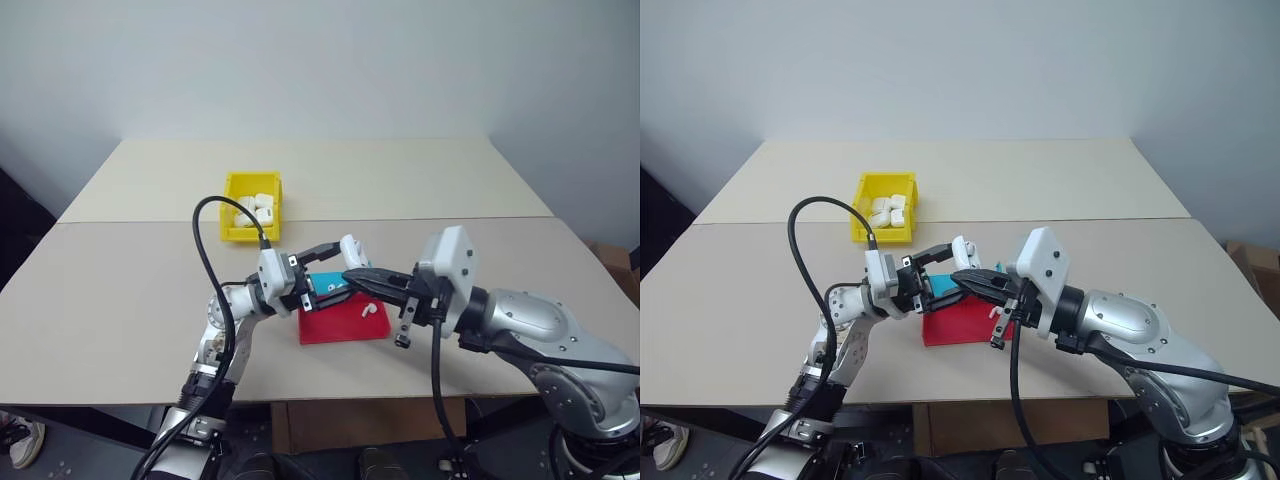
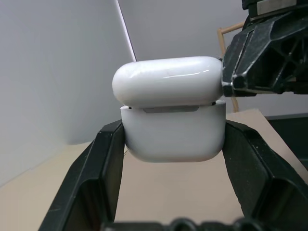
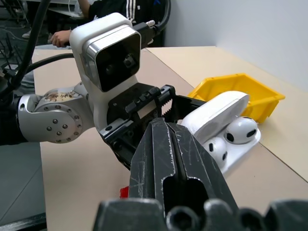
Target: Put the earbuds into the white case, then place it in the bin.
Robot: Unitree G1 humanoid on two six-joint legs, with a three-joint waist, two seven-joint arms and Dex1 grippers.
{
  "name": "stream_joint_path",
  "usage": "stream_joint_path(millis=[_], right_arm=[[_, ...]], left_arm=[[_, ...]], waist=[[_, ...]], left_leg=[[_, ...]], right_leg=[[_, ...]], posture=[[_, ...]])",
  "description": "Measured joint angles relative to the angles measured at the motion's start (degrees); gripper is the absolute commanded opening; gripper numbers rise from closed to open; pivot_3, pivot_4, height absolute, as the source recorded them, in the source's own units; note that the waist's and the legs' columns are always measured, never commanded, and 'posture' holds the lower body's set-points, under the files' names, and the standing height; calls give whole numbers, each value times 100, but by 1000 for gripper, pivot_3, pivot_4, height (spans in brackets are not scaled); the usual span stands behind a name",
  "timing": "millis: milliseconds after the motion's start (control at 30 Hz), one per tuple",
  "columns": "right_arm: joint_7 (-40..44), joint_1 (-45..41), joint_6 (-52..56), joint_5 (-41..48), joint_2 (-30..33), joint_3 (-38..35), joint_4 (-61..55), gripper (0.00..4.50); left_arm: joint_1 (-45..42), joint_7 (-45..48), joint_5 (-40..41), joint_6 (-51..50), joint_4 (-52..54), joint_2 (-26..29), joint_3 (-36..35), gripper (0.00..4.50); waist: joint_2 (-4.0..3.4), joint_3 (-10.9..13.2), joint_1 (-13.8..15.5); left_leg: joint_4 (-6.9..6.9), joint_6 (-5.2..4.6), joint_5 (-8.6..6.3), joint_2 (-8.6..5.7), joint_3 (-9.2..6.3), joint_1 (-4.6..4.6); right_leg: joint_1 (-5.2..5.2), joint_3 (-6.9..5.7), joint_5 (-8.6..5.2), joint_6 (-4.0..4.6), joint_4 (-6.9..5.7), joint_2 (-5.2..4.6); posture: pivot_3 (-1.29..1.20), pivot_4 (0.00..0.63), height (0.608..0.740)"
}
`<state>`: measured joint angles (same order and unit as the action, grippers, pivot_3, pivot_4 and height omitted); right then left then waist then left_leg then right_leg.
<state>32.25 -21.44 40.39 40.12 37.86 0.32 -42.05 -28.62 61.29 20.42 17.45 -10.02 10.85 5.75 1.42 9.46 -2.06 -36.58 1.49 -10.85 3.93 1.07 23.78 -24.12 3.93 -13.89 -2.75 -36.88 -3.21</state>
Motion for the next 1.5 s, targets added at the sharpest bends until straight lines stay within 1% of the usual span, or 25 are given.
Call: stream_joint_path(millis=[433,733,833,933,1033,1133,1167,1200,1233,1267,1333,1400,1467,1500], right_arm=[[40,201,4,149,119,-223,-9,33],[145,388,3,391,335,-685,-39,33],[154,417,3,405,387,-851,-37,33],[165,415,3,426,419,-1010,8,33],[222,406,10,512,482,-1053,130,33],[310,413,24,550,575,-1051,229,33],[346,413,24,549,578,-1046,259,33],[366,413,24,549,578,-1030,277,33],[379,414,23,542,578,-1017,301,33],[405,412,22,509,586,-991,340,33],[495,427,20,409,619,-893,419,33],[520,461,19,286,638,-772,506,33],[517,516,18,166,637,-703,549,33],[513,575,11,124,638,-698,548,33]], left_arm=[[0,-10,6,120,0,1,-4,2772],[0,-161,-4,141,-16,88,-93,2772],[-1,-431,-9,138,-15,116,-259,2772],[-92,-1030,-83,48,-13,103,-512,2772],[-563,-2244,-328,-533,-12,-33,-847,2772],[-1510,-3827,-789,-1096,-358,-228,-1158,2772],[-1943,-4422,-1008,-1635,-562,-201,-1230,2772],[-2213,-4741,-1145,-2022,-717,-152,-1268,2772],[-2556,-5134,-1311,-2537,-958,-62,-1271,2772],[-3018,-5591,-1436,-3004,-1474,-15,-1323,2772],[-3677,-6256,-1461,-3337,-2315,4,-1603,2772],[-4057,-6478,-1446,-3420,-2921,61,-1743,2772],[-4314,-6113,-1425,-3473,-3578,294,-1718,2772],[-4299,-5768,-1382,-3264,-3778,402,-1720,2772]], waist=[[0,0,-1],[0,0,1],[0,0,-2],[1,0,7],[4,2,53],[8,4,122],[10,5,128],[10,5,127],[10,5,126],[11,5,127],[11,6,105],[12,6,95],[11,6,90],[10,5,83]], left_leg=[[0,0,0,0,0,-1],[0,0,0,0,0,-1],[0,0,0,0,0,-2],[0,0,0,0,-1,-2],[-7,0,0,-1,-3,-1],[-13,0,0,-4,-4,1],[-14,0,0,-6,-5,1],[-13,0,0,-7,-7,1],[-13,0,-1,-8,-7,2],[-13,0,-1,-9,-7,3],[-8,-4,-3,-9,-6,6],[1,-5,-4,-9,-5,8],[12,-4,-4,-10,-4,8],[19,-3,-3,-10,0,4]], right_leg=[[1,0,0,0,0,0],[1,0,0,0,0,0],[2,0,0,0,-1,0],[2,0,0,-1,-2,0],[6,0,3,-6,0,0],[9,-1,6,-12,6,0],[10,-1,5,-13,5,0],[10,-1,6,-15,9,-1],[10,-1,4,-17,7,-1],[8,-2,4,-18,9,-1],[4,-3,3,-19,15,-2],[-2,-3,3,-18,16,-1],[-9,-3,2,-16,14,-1],[-9,-2,4,-11,15,-2]], posture=[[0,150,740],[0,150,740],[0,150,740],[0,150,740],[0,150,740],[0,150,740],[0,150,740],[0,150,740],[0,150,740],[0,150,740],[0,150,740],[0,150,740],[0,150,740],[0,150,740]])
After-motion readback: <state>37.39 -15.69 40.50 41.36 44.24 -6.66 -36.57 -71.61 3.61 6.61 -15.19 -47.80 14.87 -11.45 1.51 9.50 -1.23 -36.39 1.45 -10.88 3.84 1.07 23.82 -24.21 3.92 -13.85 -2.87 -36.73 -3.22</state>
